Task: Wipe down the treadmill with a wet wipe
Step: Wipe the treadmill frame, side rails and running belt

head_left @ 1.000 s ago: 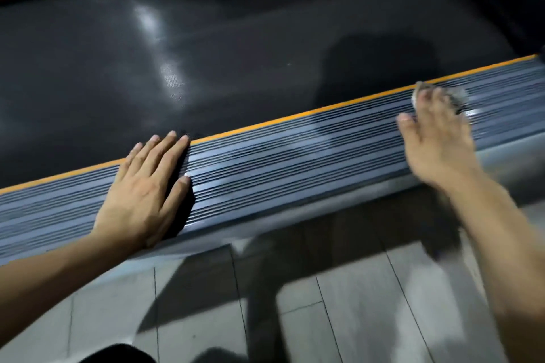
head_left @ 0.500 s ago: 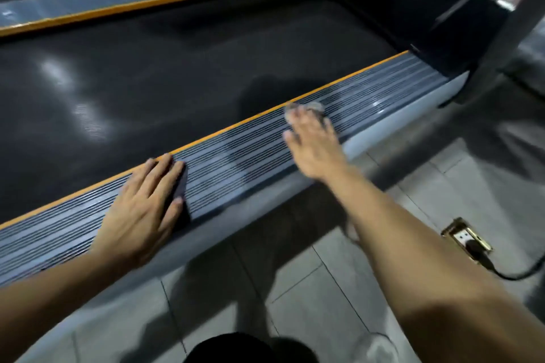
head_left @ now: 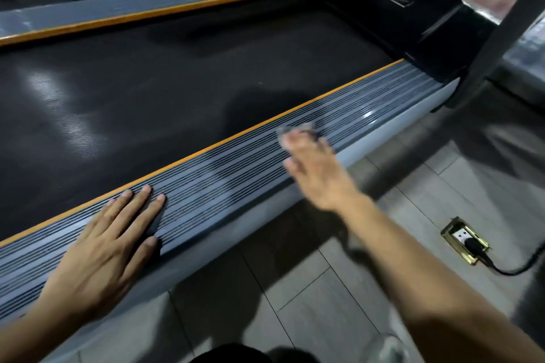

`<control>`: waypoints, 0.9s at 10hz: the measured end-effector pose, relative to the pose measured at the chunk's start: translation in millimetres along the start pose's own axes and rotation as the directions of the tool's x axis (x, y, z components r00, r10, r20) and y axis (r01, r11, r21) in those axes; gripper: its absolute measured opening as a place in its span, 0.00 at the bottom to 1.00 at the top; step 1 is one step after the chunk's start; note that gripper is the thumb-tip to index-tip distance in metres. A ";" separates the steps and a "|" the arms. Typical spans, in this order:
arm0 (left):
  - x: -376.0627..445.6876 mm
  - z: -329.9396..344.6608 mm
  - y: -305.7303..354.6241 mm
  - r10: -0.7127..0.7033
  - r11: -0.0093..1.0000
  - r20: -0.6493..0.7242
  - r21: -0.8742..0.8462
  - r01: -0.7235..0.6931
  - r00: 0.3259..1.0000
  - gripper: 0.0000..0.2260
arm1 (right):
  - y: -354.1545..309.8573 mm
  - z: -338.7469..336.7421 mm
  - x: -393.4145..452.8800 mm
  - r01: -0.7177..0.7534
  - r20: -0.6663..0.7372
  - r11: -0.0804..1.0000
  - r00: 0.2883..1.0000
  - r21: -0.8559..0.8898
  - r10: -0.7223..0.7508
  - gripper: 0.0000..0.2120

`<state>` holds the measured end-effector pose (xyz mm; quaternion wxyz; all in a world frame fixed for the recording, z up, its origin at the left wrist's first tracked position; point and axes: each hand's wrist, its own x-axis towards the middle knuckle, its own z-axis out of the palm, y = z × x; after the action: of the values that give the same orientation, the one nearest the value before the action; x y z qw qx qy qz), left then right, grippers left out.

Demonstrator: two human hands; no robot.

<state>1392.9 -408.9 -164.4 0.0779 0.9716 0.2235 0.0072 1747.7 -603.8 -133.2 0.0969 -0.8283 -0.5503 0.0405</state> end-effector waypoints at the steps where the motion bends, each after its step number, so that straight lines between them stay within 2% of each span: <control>1: -2.5 -7.9 9.4 0.016 1.000 -0.075 0.020 -0.015 0.997 0.28 | 59.5 -3.8 9.0 -0.373 -0.053 0.928 0.926 0.020 0.374 0.30; 2: -4.9 -6.9 11.6 0.040 0.999 -0.099 -0.021 -0.043 0.994 0.28 | 25.3 4.5 16.5 -0.492 -0.037 0.869 0.869 0.043 0.494 0.33; 3: -6.3 -7.0 11.9 0.045 0.999 -0.096 -0.009 -0.046 0.994 0.28 | -73.3 37.3 -9.8 -0.219 -0.123 0.976 0.968 0.021 0.220 0.32; 4: -5.6 -4.9 9.7 0.042 0.999 -0.087 -0.007 -0.042 0.995 0.27 | -112.9 40.0 -31.9 0.140 0.024 0.990 0.990 0.013 -0.141 0.29; 5: -5.4 -3.3 7.8 0.037 0.999 -0.093 0.019 -0.035 0.995 0.27 | -54.9 22.4 -15.1 -0.034 -0.076 0.999 0.996 0.031 0.037 0.27; 6: -5.3 -3.0 10.3 0.011 1.000 -0.083 0.027 -0.009 0.996 0.28 | -6.3 7.8 1.7 -0.391 -0.018 0.920 0.921 -0.040 0.390 0.32; 7: -4.5 -4.1 11.2 0.000 1.000 -0.090 0.025 0.002 0.996 0.27 | -68.2 28.7 -4.0 -0.318 -0.057 0.943 0.948 -0.096 0.314 0.36; 8: -7.1 -3.7 12.0 -0.002 0.999 -0.087 0.032 0.005 0.996 0.27 | -149.5 50.8 -39.0 0.068 0.039 0.998 0.997 -0.018 -0.068 0.33; 9: -6.1 -4.6 10.2 0.002 1.000 -0.076 0.029 0.000 0.997 0.27 | -130.3 35.5 -24.6 0.190 0.068 0.981 0.980 -0.027 -0.188 0.30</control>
<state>1391.6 -419.9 -158.2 0.0550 0.9718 0.2258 0.0411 1614.2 -573.4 -142.2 0.0686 -0.7720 -0.6300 0.0487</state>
